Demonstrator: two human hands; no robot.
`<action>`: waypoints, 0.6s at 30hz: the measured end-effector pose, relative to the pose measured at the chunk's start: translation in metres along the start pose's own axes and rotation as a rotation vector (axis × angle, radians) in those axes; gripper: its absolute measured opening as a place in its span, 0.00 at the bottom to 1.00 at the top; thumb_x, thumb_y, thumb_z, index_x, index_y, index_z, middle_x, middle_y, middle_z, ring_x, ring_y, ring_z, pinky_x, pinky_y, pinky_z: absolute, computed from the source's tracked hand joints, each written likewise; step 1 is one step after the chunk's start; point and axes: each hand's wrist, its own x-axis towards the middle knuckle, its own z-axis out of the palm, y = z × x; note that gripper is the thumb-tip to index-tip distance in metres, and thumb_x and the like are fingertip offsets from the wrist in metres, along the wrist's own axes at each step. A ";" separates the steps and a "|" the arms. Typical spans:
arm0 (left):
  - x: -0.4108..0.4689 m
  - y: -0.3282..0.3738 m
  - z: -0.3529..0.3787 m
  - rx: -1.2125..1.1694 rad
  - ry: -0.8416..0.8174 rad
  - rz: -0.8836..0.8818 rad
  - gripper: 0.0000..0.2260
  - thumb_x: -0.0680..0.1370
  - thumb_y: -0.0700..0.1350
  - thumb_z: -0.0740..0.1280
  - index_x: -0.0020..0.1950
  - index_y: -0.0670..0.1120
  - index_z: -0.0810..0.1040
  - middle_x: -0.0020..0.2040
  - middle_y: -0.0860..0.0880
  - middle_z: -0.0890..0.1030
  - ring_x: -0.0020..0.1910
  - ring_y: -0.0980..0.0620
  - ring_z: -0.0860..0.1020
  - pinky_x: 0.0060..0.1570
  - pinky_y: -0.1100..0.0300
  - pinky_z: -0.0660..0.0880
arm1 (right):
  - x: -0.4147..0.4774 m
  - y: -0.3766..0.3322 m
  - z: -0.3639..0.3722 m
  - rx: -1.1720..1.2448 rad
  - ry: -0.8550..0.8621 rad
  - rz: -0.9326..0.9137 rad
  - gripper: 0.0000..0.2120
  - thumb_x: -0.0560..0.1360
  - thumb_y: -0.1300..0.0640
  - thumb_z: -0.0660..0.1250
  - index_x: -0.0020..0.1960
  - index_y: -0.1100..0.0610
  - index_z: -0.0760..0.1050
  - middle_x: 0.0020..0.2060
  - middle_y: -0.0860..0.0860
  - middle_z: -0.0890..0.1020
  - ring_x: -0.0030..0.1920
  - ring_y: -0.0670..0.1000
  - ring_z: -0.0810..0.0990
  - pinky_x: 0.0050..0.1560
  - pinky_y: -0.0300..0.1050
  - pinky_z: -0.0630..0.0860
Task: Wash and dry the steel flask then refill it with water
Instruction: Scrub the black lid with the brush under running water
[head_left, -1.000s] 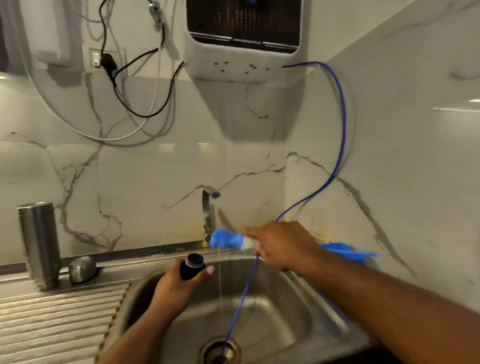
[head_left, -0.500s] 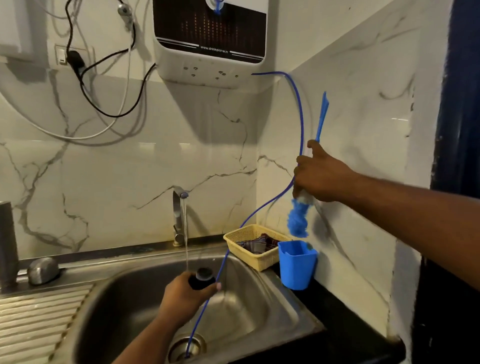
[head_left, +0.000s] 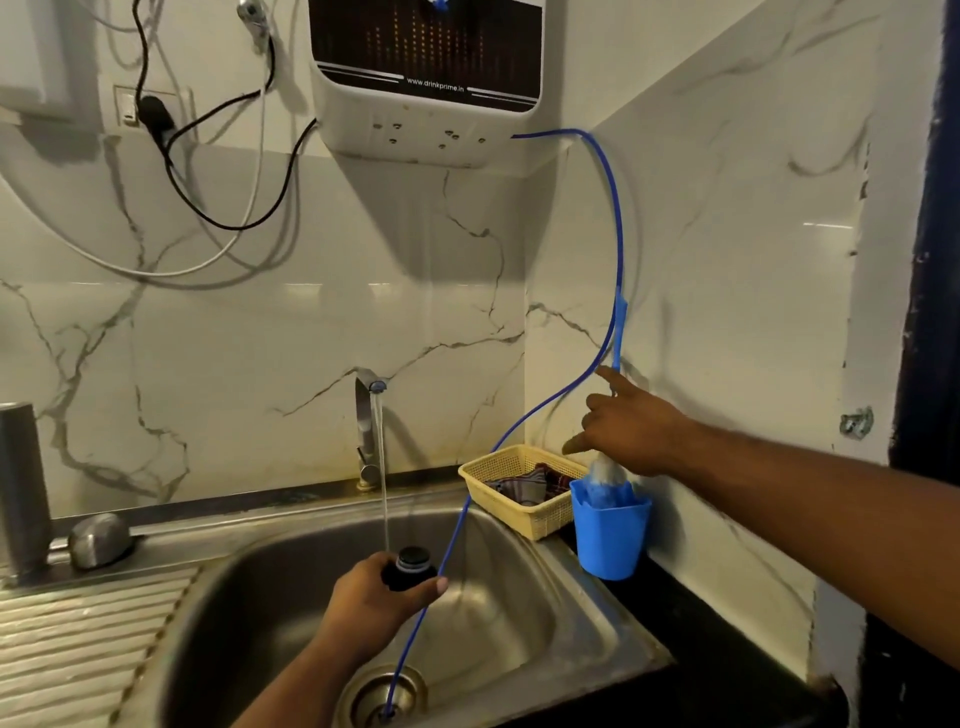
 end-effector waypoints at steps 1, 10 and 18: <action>0.000 0.000 -0.001 -0.005 -0.006 -0.002 0.23 0.66 0.62 0.79 0.54 0.52 0.79 0.47 0.56 0.83 0.47 0.61 0.80 0.42 0.67 0.73 | 0.001 -0.002 0.001 -0.003 -0.018 -0.009 0.30 0.82 0.60 0.64 0.79 0.41 0.63 0.69 0.50 0.78 0.72 0.55 0.69 0.79 0.66 0.45; 0.006 -0.005 -0.001 -0.043 -0.021 -0.020 0.23 0.65 0.64 0.79 0.53 0.55 0.79 0.49 0.54 0.84 0.49 0.57 0.81 0.51 0.59 0.79 | 0.011 0.009 -0.010 0.021 -0.197 -0.054 0.37 0.79 0.63 0.68 0.80 0.41 0.58 0.76 0.52 0.69 0.77 0.55 0.64 0.81 0.60 0.46; 0.010 0.000 -0.016 -0.246 0.069 -0.123 0.19 0.69 0.54 0.80 0.54 0.52 0.76 0.49 0.47 0.83 0.45 0.49 0.84 0.34 0.59 0.82 | 0.044 -0.010 -0.063 0.722 -0.071 -0.016 0.30 0.76 0.47 0.74 0.76 0.42 0.69 0.70 0.48 0.75 0.69 0.51 0.72 0.69 0.48 0.68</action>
